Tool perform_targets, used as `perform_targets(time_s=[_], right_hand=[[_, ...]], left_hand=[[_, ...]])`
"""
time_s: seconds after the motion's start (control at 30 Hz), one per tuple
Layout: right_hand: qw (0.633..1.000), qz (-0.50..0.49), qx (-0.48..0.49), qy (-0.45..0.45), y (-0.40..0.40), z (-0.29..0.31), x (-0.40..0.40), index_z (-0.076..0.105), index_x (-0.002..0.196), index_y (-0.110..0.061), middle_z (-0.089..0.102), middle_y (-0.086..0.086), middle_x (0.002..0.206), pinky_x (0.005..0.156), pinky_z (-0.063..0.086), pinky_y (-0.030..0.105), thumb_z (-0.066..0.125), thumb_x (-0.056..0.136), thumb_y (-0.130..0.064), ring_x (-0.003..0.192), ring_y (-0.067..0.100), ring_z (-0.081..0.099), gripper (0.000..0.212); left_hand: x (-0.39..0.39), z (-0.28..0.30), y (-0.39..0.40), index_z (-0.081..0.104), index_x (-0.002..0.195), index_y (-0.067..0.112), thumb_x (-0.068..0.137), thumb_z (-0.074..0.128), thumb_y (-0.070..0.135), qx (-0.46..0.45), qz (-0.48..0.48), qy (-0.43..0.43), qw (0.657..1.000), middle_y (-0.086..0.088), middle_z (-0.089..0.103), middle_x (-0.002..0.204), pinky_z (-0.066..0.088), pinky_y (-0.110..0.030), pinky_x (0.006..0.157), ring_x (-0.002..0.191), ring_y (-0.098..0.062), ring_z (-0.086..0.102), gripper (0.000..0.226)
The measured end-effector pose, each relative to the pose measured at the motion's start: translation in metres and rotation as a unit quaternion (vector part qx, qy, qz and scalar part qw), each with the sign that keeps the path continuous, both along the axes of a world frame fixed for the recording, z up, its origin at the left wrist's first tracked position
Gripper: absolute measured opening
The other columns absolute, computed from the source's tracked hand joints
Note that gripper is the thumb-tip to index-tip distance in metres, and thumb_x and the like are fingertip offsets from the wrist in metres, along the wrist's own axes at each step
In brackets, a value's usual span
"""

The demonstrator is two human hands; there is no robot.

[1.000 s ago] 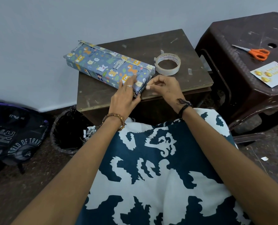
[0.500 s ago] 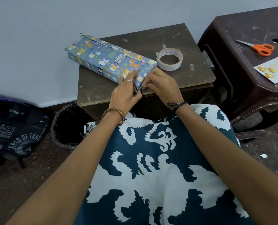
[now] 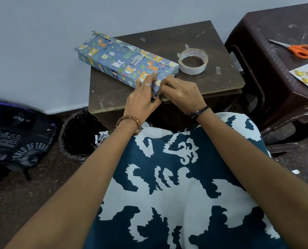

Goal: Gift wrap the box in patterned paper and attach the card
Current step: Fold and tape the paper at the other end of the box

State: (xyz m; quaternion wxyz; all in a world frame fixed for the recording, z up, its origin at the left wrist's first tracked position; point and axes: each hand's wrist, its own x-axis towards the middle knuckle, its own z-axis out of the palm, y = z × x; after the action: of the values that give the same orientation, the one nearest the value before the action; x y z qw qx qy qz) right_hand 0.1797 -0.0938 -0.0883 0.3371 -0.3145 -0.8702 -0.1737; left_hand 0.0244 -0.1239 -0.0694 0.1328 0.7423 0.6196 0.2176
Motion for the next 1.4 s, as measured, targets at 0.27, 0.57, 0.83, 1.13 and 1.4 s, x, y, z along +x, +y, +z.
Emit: perform_targets(time_s=[0.27, 0.57, 0.83, 1.13, 1.4], right_hand=[[1.0, -0.01, 0.03, 0.004, 0.002, -0.003, -0.006, 0.066, 0.075, -0.017, 0.065, 0.0, 0.081, 0.049, 0.037, 0.023, 0.067, 0.079, -0.009, 0.056, 0.014, 0.056, 0.009], [0.999, -0.013, -0.01, 0.031, 0.006, -0.005, -0.01, 0.062, 0.082, -0.018, 0.044, -0.004, 0.102, 0.045, 0.042, 0.026, 0.062, 0.086, -0.017, 0.06, 0.014, 0.06, 0.004], [0.98, -0.04, -0.15, 0.127, 0.008, 0.006, -0.01, 0.044, 0.101, -0.019, 0.062, 0.003, 0.101, 0.048, 0.042, 0.024, 0.063, 0.075, -0.041, 0.075, 0.013, 0.061, 0.039], [0.924, 0.03, -0.339, 0.172, 0.021, 0.007, -0.006, 0.069, 0.097, -0.018, 0.062, -0.002, 0.102, 0.085, 0.031, 0.012, 0.074, 0.074, -0.029, 0.095, 0.004, 0.044, 0.025], [0.885, 0.052, -0.412, 0.211, 0.022, 0.013, -0.006, 0.072, 0.095, -0.017, 0.057, -0.008, 0.101, 0.092, 0.032, 0.02, 0.076, 0.072, -0.026, 0.098, 0.009, 0.048, 0.025]], left_hand=[[0.001, 0.004, -0.002, 0.038, 0.131, 0.017, 0.082, 0.058, 0.018, 0.003, 0.004, -0.011, 1.0, 0.001, 0.048, 0.127, 0.049, -0.046, 0.083, 0.116, -0.043, 0.05, 0.054], [0.0, 0.003, 0.0, 0.039, 0.128, 0.015, 0.086, 0.058, 0.015, 0.016, 0.015, -0.005, 1.0, -0.004, 0.051, 0.123, 0.047, -0.042, 0.079, 0.105, -0.034, 0.058, 0.046], [0.002, 0.005, -0.001, 0.04, 0.128, 0.014, 0.087, 0.058, 0.015, 0.025, 0.014, -0.009, 1.0, -0.002, 0.052, 0.125, 0.048, -0.044, 0.082, 0.113, -0.031, 0.054, 0.046], [0.003, 0.002, 0.003, 0.039, 0.129, 0.013, 0.084, 0.059, 0.015, 0.037, 0.018, -0.012, 0.999, -0.004, 0.053, 0.123, 0.05, -0.045, 0.08, 0.119, -0.029, 0.05, 0.05], [0.005, 0.002, 0.002, 0.031, 0.126, 0.021, 0.083, 0.059, 0.015, 0.053, 0.023, -0.017, 0.998, -0.006, 0.056, 0.12, 0.048, -0.044, 0.078, 0.111, -0.031, 0.054, 0.052]])
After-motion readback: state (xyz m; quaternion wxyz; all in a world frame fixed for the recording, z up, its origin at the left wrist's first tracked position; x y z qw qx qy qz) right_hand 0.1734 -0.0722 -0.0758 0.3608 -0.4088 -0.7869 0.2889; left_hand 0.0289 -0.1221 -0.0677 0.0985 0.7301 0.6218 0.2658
